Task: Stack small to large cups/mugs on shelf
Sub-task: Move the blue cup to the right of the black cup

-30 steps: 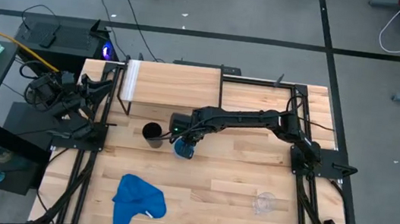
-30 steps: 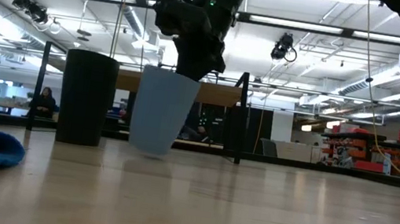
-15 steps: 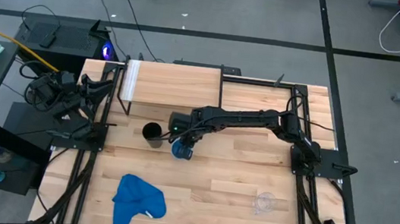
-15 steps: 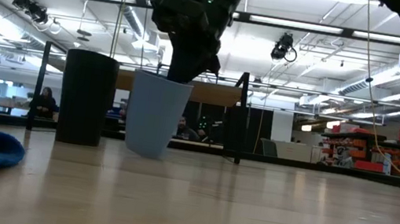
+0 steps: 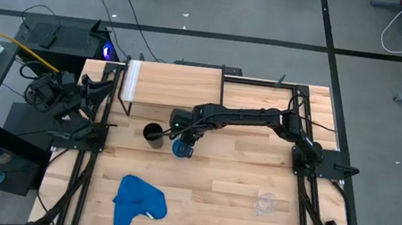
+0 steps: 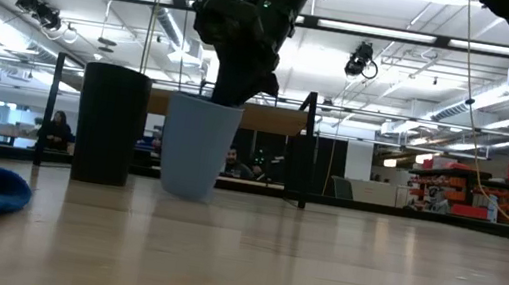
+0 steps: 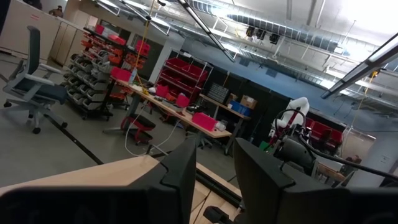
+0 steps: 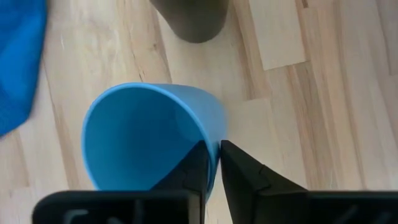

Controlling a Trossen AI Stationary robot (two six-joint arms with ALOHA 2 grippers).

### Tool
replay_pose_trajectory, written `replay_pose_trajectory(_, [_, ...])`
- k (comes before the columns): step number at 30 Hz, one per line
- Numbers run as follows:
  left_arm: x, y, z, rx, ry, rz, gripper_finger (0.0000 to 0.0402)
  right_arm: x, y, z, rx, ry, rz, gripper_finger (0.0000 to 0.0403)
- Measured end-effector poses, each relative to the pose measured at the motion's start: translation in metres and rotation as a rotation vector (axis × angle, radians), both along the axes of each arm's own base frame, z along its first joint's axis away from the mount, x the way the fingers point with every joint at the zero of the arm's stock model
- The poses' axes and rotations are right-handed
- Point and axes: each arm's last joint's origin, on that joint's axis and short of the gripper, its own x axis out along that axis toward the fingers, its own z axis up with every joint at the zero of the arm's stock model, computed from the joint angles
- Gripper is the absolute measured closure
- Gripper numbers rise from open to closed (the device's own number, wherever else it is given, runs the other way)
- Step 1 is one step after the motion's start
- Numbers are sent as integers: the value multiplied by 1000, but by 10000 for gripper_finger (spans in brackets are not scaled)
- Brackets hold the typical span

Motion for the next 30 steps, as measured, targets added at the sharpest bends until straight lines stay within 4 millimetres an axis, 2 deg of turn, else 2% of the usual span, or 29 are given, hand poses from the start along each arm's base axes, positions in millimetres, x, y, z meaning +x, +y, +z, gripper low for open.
replay_pose_trajectory(15, [0, 0, 0, 2, 2, 0, 280, 2, -12, 1, 3, -28, -33, 309])
replay_pose_trajectory(30, [1, -1, -1, 14, 12, 0, 278, 2, -17, 1, 3, -28, -44, 304])
